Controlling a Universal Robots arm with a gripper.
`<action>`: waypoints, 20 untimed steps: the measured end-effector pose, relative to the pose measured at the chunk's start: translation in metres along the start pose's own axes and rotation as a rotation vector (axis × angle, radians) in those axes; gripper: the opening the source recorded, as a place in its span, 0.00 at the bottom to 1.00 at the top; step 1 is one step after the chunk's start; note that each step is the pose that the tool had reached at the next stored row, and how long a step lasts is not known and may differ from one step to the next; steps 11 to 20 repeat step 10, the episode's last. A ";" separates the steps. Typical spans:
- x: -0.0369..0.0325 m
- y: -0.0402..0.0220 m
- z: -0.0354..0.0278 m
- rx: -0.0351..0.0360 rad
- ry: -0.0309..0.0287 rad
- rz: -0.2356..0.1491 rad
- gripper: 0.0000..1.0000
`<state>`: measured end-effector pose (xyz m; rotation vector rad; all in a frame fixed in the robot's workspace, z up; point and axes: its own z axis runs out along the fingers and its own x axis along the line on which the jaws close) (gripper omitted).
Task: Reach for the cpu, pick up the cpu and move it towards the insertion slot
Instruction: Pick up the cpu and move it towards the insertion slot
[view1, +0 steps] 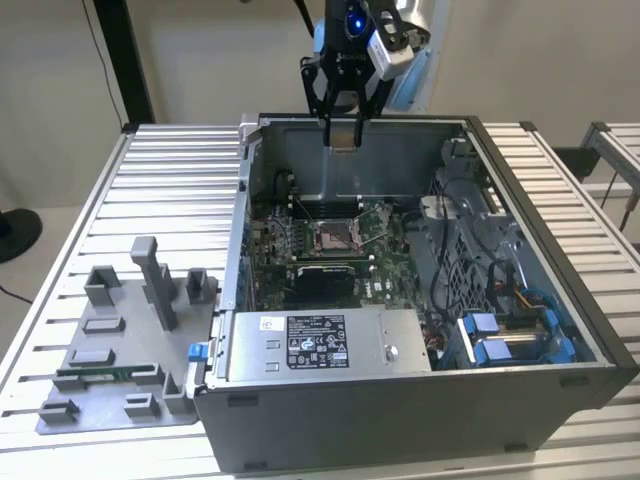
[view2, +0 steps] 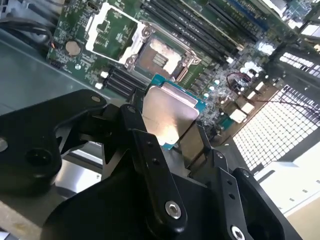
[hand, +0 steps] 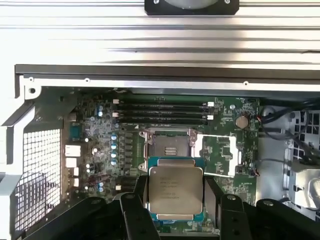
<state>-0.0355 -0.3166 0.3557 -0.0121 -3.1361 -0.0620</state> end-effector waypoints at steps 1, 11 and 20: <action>0.0000 0.0006 0.0003 -0.0001 0.0001 0.000 0.00; 0.0000 0.0014 0.0004 0.0000 0.0001 0.000 0.00; 0.0000 0.0014 0.0004 0.0000 0.0001 0.000 0.00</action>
